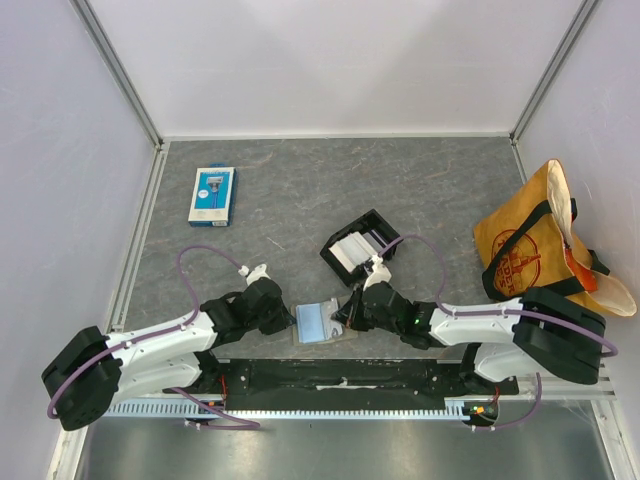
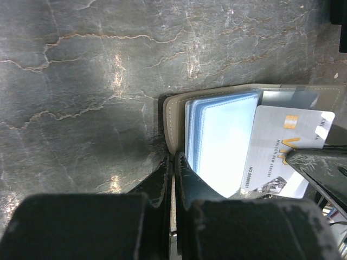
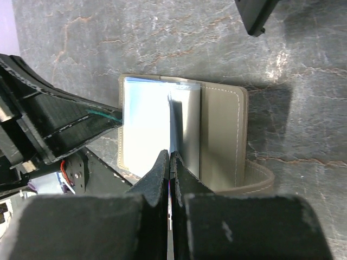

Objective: Put the credit cards into the card holder
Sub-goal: Open the card holder at the center of the board.

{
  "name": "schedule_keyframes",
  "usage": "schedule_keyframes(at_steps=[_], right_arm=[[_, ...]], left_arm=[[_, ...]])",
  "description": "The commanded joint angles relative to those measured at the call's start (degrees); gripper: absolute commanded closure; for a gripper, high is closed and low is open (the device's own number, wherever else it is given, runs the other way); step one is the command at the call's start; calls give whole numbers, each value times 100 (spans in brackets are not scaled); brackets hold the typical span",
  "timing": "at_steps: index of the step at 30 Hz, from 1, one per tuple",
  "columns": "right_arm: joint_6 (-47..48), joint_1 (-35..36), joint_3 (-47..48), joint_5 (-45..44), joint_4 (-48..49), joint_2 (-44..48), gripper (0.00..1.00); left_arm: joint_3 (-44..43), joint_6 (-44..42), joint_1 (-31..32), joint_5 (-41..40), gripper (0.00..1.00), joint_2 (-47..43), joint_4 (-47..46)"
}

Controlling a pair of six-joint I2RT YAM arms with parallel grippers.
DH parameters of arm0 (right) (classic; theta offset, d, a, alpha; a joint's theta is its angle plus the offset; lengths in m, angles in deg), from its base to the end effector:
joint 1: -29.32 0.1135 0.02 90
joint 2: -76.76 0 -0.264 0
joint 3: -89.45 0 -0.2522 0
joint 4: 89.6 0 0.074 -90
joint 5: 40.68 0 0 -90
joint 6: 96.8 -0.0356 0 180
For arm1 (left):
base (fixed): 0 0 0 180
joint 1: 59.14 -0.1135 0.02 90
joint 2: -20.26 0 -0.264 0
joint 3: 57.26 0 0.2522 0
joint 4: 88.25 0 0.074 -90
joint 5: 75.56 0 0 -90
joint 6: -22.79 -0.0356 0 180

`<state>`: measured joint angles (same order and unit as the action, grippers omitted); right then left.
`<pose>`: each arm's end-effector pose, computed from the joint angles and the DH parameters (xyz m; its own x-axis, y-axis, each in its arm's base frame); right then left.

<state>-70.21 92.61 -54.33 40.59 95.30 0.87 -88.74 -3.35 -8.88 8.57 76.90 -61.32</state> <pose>0.1125 0.2115 0.1463 -0.8542 0.2689 -0.4451 -0.1409 0.7043 0.6958 0.1117 -0.1286 0.1405 -0.8728 -0.3470 -0.3431 -0.1335 0.8461 -0.5160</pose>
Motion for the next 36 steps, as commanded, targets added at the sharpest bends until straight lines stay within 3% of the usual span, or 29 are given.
schedule_keyframes(at_steps=[1,8,19,27,36], right_arm=[[-13,-18,-57,56,155,-206,100],[-100,-18,-154,354,788,-478,100],[-162,-27,-224,179,964,-663,100],[137,-88,-110,-480,394,-268,100],[67,-88,22,266,885,-996,100]], left_arm=[[49,-49,10,-134,98,75,125],[66,-40,1,-116,98,136,54],[49,-40,10,-46,98,260,-43],[207,-31,10,24,98,93,-34],[269,-5,10,77,98,101,-157]])
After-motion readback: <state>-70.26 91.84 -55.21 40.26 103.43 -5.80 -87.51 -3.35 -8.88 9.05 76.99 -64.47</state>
